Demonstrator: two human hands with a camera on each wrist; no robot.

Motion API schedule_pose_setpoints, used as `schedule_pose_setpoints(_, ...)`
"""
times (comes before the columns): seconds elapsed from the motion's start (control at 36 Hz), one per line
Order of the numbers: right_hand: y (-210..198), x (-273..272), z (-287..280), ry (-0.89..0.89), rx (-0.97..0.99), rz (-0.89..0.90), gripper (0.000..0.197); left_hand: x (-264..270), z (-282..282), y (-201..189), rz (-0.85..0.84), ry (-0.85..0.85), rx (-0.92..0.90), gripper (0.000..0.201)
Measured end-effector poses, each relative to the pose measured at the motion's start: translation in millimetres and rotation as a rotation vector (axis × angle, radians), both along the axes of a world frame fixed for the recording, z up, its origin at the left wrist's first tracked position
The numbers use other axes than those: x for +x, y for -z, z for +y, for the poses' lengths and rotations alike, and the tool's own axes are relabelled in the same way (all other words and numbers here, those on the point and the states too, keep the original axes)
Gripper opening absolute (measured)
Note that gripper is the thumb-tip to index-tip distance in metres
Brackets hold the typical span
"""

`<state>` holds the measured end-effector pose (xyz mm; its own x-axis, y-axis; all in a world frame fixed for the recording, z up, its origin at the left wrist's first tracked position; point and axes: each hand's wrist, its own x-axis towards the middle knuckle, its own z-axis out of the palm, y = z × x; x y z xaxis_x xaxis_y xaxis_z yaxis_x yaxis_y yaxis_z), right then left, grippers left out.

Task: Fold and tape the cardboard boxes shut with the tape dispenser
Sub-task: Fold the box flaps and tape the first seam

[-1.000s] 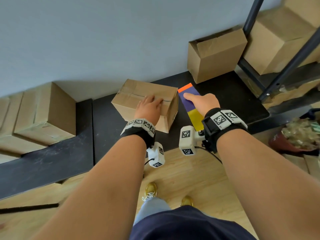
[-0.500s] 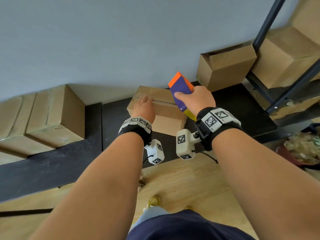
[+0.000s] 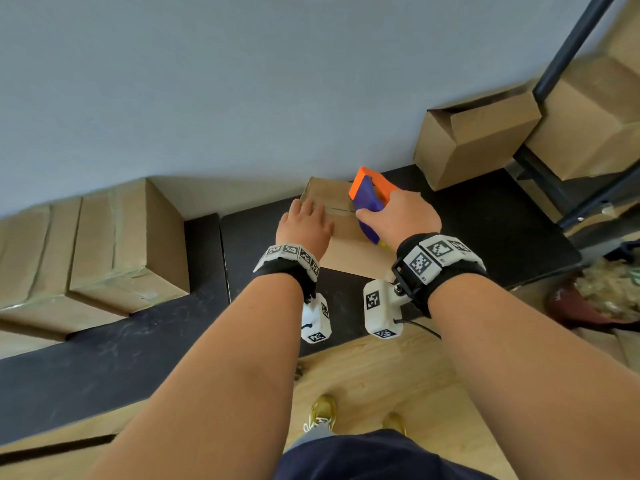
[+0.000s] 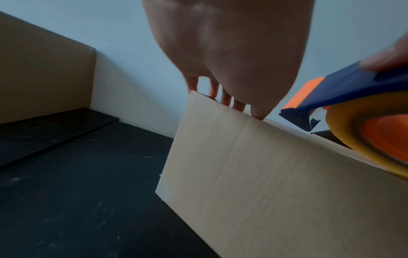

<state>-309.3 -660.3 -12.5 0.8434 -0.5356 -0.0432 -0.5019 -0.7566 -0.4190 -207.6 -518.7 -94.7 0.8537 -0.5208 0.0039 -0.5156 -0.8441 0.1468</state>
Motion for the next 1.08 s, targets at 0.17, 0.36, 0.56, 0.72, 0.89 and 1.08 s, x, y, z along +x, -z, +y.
schedule_pose_setpoints(0.17,-1.3,2.8,4.2,0.042,0.009,-0.013,0.035,14.7,1.9,2.9,0.077,0.136,0.084,0.049)
schedule_pose_setpoints(0.36,-4.8,5.2,0.4,0.099,0.054,-0.040,0.035,10.7,0.5,2.8,0.095,0.075,0.041,0.049)
schedule_pose_setpoints(0.56,-21.6,1.0,-17.9,0.262,0.329,-0.172,0.034,-7.6,-6.2,-3.3,-0.016,-0.109,0.243,0.044)
schedule_pose_setpoints(0.72,-31.1,-10.5,-28.2,0.307,0.397,-0.283,0.044,-25.0,-6.9,-8.0,-0.078,-0.216,0.254,0.040)
schedule_pose_setpoints(0.89,-27.8,-19.4,-40.0,0.285,0.513,-0.265,0.056,-44.5,-13.6,-21.6,-0.080,-0.235,0.170,0.037)
schedule_pose_setpoints(1.08,-25.0,-34.2,-55.4,0.243,0.648,-0.238,0.049,-25.5,-41.4,-50.6,0.228,-0.289,-0.282,0.030)
